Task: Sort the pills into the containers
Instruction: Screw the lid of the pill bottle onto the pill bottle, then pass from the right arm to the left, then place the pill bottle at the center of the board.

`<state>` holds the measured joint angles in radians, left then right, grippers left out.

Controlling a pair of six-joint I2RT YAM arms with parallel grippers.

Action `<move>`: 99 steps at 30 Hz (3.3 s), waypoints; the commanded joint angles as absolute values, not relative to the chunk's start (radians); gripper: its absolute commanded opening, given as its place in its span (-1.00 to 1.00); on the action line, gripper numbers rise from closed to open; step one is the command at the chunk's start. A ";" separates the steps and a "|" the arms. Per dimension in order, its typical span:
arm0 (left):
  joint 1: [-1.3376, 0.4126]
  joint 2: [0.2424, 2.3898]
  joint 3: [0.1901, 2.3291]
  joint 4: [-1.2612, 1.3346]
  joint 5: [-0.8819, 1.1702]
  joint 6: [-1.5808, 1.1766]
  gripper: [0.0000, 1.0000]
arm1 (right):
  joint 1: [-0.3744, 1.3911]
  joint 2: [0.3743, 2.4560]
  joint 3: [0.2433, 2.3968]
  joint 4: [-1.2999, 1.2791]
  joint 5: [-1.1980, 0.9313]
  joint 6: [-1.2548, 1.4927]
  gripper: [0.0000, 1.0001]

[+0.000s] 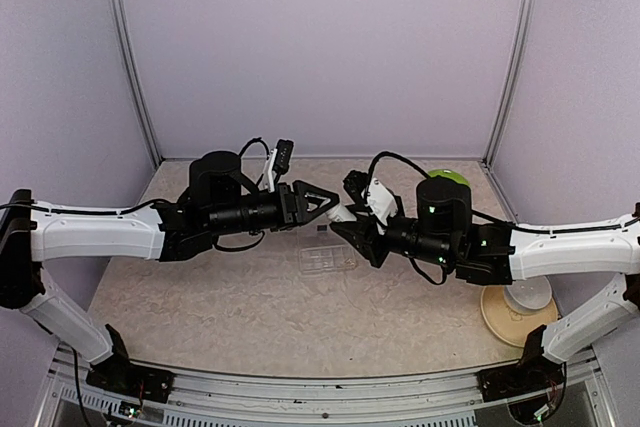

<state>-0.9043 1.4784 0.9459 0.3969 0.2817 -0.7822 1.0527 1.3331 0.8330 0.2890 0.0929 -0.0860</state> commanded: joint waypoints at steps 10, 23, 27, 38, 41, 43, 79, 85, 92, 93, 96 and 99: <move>-0.897 1.475 0.963 0.419 0.291 -0.772 -0.34 | 1.051 1.333 0.821 0.289 0.110 -0.092 -0.71; -0.897 1.452 0.897 0.561 0.422 -0.684 -0.70 | 1.004 1.280 0.810 0.312 -0.085 0.059 -0.71; -0.896 1.450 0.876 0.615 0.484 -0.660 -0.83 | 0.975 1.256 0.787 0.356 -0.192 0.137 -0.71; -0.900 1.434 0.847 0.746 0.619 -0.645 -1.00 | 0.902 1.187 0.740 0.453 -0.410 0.316 -0.73; -0.907 1.423 0.846 0.749 0.635 -0.621 -1.00 | 0.888 1.188 0.732 0.493 -0.470 0.379 -0.73; -0.914 1.420 0.849 0.748 0.646 -0.602 -1.00 | 0.882 1.198 0.734 0.513 -0.503 0.419 -0.73; -0.900 1.394 0.859 0.514 0.378 -0.514 -1.00 | 0.857 1.172 0.738 0.342 -0.327 0.337 1.00; -0.857 1.389 0.847 0.423 0.264 -0.476 -1.00 | 0.857 1.172 0.741 0.299 -0.262 0.309 1.00; -0.800 1.399 0.826 0.379 0.178 -0.451 -1.00 | 0.857 1.171 0.740 0.278 -0.232 0.304 1.00; -0.794 1.400 0.823 0.380 0.174 -0.450 -1.00 | 0.856 1.171 0.739 0.273 -0.227 0.303 1.00; -0.774 1.406 0.821 0.374 0.159 -0.445 -1.00 | 0.856 1.172 0.739 0.262 -0.208 0.300 1.00; -0.758 1.418 0.823 0.362 0.135 -0.436 -1.00 | 0.857 1.173 0.742 0.245 -0.180 0.293 1.00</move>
